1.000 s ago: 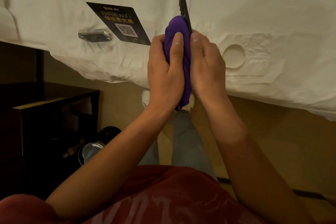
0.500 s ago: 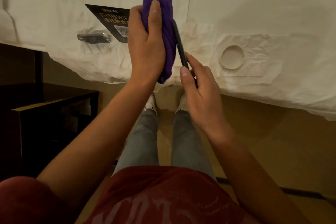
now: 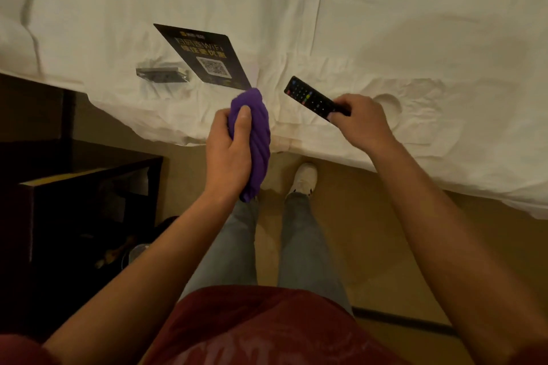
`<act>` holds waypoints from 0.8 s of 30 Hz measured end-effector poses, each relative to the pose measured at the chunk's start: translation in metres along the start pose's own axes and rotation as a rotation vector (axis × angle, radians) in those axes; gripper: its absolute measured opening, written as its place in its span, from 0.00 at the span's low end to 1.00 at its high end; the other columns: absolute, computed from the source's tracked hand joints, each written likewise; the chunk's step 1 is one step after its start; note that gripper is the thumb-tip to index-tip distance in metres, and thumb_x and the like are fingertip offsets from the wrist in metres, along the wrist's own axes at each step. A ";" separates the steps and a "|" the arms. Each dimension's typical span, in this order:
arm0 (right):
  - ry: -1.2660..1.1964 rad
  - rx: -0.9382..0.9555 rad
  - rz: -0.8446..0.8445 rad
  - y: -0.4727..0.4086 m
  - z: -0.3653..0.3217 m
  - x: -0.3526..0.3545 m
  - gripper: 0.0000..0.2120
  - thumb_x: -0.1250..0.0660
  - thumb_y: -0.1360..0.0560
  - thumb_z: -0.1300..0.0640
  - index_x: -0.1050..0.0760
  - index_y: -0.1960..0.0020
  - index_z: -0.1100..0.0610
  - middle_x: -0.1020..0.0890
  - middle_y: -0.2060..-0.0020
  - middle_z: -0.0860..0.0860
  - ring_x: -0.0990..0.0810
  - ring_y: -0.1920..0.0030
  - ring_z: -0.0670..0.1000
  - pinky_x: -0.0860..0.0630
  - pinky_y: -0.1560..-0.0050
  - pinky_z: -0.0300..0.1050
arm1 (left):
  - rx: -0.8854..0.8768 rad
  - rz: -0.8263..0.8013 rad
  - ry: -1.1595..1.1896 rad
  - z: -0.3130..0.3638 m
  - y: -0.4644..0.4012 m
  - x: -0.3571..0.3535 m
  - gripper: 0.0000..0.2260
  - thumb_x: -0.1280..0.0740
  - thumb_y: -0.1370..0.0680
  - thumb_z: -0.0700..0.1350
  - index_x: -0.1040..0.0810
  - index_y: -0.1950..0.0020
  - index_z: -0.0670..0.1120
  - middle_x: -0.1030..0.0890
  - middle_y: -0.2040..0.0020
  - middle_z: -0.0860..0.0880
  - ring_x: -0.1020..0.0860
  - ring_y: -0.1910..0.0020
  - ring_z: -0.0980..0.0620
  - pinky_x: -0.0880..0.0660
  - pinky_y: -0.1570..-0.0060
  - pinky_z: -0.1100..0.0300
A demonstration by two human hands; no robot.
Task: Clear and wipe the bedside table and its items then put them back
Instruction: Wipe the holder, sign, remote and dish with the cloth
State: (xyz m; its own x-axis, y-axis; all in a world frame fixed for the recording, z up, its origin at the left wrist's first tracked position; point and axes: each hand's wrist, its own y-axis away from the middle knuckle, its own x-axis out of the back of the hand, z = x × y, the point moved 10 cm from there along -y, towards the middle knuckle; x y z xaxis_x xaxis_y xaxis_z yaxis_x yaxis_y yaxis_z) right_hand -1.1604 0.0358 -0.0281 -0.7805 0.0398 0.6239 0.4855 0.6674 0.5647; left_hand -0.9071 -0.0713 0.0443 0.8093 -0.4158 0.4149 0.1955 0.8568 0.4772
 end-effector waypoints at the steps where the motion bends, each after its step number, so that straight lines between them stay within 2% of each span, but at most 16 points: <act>1: 0.076 0.026 -0.035 -0.013 -0.006 -0.006 0.11 0.31 0.23 0.55 0.16 0.41 0.53 0.18 0.54 0.47 0.22 0.53 0.50 0.33 0.57 0.42 | 0.006 -0.019 -0.006 -0.004 0.005 -0.004 0.09 0.40 0.17 0.60 0.25 0.49 0.57 0.20 0.59 0.64 0.22 0.60 0.65 0.26 0.61 0.68; 4: 0.229 0.043 -0.092 -0.045 -0.015 -0.019 0.12 0.33 0.25 0.54 0.15 0.44 0.52 0.16 0.54 0.52 0.21 0.55 0.53 0.31 0.59 0.44 | 0.050 -0.079 0.007 -0.016 0.015 -0.015 0.11 0.39 0.18 0.62 0.23 0.48 0.57 0.18 0.56 0.61 0.19 0.56 0.61 0.22 0.57 0.60; 7: 0.354 0.053 -0.118 -0.069 -0.018 -0.025 0.13 0.34 0.25 0.53 0.15 0.45 0.53 0.19 0.57 0.52 0.22 0.57 0.54 0.32 0.64 0.43 | 0.060 -0.119 -0.004 -0.019 0.018 -0.020 0.12 0.39 0.19 0.63 0.23 0.47 0.57 0.17 0.54 0.56 0.18 0.54 0.56 0.20 0.51 0.51; 10: 0.389 0.049 -0.178 -0.082 -0.014 -0.034 0.13 0.34 0.25 0.52 0.15 0.46 0.54 0.19 0.58 0.51 0.23 0.57 0.53 0.35 0.68 0.41 | 0.057 -0.140 -0.007 -0.020 0.018 -0.022 0.09 0.39 0.18 0.61 0.24 0.48 0.58 0.18 0.55 0.55 0.19 0.54 0.55 0.20 0.52 0.51; 15: 0.422 0.027 -0.234 -0.086 -0.008 -0.045 0.15 0.33 0.25 0.52 0.16 0.43 0.56 0.19 0.56 0.52 0.22 0.55 0.54 0.32 0.65 0.43 | 0.033 -0.171 -0.025 -0.012 0.009 -0.024 0.09 0.40 0.17 0.59 0.24 0.48 0.57 0.19 0.55 0.56 0.19 0.56 0.59 0.24 0.57 0.59; 18: 0.345 0.062 -0.140 -0.082 -0.014 -0.039 0.18 0.32 0.25 0.52 0.20 0.36 0.56 0.19 0.44 0.55 0.21 0.46 0.56 0.25 0.51 0.47 | 0.022 -0.166 -0.040 -0.010 0.002 -0.023 0.09 0.40 0.17 0.59 0.24 0.47 0.56 0.19 0.56 0.56 0.20 0.57 0.60 0.24 0.56 0.60; 20: 0.116 0.030 0.002 -0.079 -0.011 -0.016 0.20 0.32 0.25 0.54 0.22 0.33 0.54 0.20 0.39 0.55 0.21 0.41 0.55 0.26 0.43 0.47 | 0.027 -0.166 -0.040 -0.010 -0.002 -0.024 0.09 0.40 0.17 0.59 0.24 0.48 0.56 0.19 0.55 0.56 0.20 0.56 0.59 0.23 0.55 0.57; 22: -0.064 -0.031 0.194 -0.072 0.005 0.021 0.19 0.33 0.25 0.55 0.22 0.34 0.54 0.19 0.39 0.53 0.20 0.41 0.51 0.27 0.43 0.42 | 0.028 -0.168 -0.037 -0.008 -0.005 -0.026 0.08 0.40 0.17 0.59 0.24 0.48 0.57 0.19 0.55 0.55 0.20 0.55 0.58 0.22 0.53 0.55; 24: -0.123 -0.117 0.369 -0.057 0.033 0.056 0.18 0.33 0.25 0.55 0.22 0.35 0.54 0.19 0.40 0.51 0.20 0.43 0.49 0.28 0.47 0.39 | 0.022 -0.175 -0.040 -0.006 -0.006 -0.030 0.08 0.40 0.17 0.59 0.25 0.49 0.57 0.19 0.55 0.55 0.20 0.55 0.56 0.22 0.53 0.54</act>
State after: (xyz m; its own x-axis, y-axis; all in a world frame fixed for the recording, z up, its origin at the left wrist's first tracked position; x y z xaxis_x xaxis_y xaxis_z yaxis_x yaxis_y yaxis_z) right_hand -1.2449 0.0245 -0.0436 -0.5836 0.3542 0.7307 0.7775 0.5033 0.3771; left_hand -0.9297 -0.0620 0.0243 0.7410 -0.5701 0.3547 0.3185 0.7635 0.5618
